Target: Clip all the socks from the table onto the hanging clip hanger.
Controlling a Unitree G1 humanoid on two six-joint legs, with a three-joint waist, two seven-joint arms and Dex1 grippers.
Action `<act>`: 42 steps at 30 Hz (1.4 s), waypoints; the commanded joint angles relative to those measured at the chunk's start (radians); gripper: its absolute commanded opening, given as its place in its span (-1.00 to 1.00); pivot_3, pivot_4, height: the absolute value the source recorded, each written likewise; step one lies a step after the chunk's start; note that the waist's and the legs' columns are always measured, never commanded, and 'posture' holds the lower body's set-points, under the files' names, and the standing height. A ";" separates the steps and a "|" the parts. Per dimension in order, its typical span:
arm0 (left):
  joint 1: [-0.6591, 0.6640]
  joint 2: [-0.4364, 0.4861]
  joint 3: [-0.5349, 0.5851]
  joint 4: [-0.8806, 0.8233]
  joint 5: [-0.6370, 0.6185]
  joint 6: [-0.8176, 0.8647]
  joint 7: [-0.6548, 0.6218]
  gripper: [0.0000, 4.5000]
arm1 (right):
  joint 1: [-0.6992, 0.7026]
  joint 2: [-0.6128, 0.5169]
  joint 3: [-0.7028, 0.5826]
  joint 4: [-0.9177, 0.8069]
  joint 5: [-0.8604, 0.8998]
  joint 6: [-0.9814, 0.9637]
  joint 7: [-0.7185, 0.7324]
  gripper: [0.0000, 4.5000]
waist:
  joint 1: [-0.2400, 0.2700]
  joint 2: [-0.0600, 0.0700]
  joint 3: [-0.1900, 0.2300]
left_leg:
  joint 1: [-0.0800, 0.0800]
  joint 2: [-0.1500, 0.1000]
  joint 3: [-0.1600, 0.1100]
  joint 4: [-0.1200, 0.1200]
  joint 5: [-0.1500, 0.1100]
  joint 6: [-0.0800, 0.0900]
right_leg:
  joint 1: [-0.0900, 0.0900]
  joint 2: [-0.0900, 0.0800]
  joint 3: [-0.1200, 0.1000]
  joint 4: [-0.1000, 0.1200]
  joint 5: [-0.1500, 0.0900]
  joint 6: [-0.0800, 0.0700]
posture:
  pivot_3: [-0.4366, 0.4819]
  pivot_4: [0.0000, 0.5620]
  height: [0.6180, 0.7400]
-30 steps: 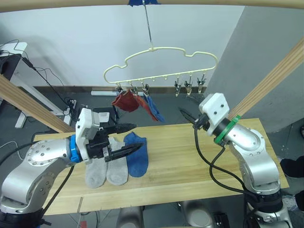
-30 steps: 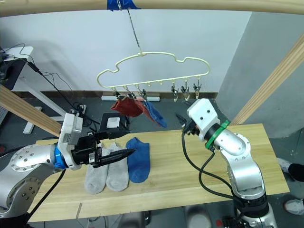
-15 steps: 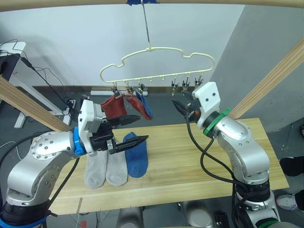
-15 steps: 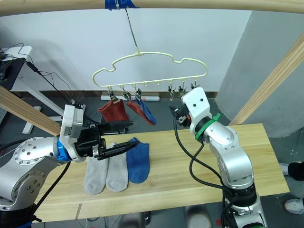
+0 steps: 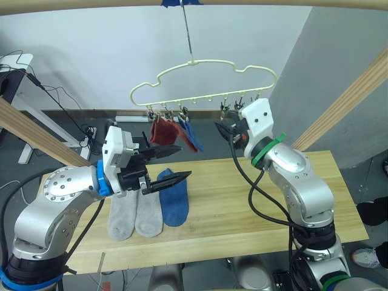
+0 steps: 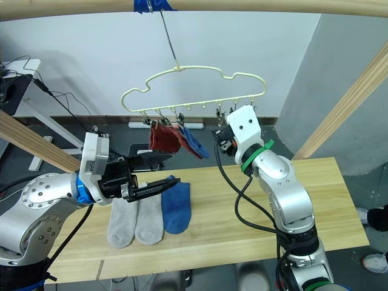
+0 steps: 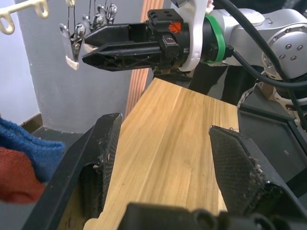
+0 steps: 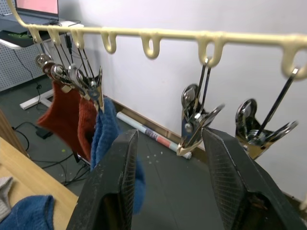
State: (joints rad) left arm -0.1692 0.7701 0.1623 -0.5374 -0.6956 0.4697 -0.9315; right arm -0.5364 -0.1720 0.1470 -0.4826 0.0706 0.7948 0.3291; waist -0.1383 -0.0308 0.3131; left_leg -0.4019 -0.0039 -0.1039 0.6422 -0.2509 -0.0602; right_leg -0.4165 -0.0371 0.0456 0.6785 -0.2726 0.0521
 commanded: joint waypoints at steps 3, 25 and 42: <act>-0.005 -0.003 0.002 -0.005 0.006 -0.022 -0.008 0.43 | -0.046 0.021 0.007 0.029 0.004 -0.031 -0.021 -0.04 | 0.000 0.000 0.000 | 0.000 0.000 0.000 0.000 0.000 0.000 | 0.000 0.000 0.000 0.000 0.000 0.000 | -0.46 -0.03 1.00; 0.007 -0.016 -0.007 -0.012 0.021 -0.020 0.005 0.43 | -0.120 0.086 0.023 0.130 0.017 -0.107 -0.023 -0.04 | 0.000 0.000 0.000 | -0.001 0.000 0.001 0.001 0.000 0.000 | -0.002 0.000 0.001 0.002 0.000 0.000 | -0.43 -0.03 1.00; 0.016 -0.017 -0.014 -0.013 0.022 -0.017 0.012 0.43 | -0.125 0.122 0.009 0.155 0.028 -0.125 -0.037 -0.28 | 0.000 0.000 0.000 | -0.001 0.000 0.001 0.001 0.000 0.000 | -0.002 0.000 0.001 0.002 0.000 0.000 | -0.43 -0.02 1.00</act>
State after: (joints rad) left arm -0.1597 0.7566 0.1434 -0.5237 -0.6763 0.4675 -0.9236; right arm -0.6422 -0.0582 0.1708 -0.3058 0.0839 0.6914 0.2997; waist -0.1384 -0.0307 0.3128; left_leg -0.4032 -0.0035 -0.1031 0.6433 -0.2508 -0.0602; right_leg -0.4190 -0.0371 0.0464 0.6806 -0.2723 0.0516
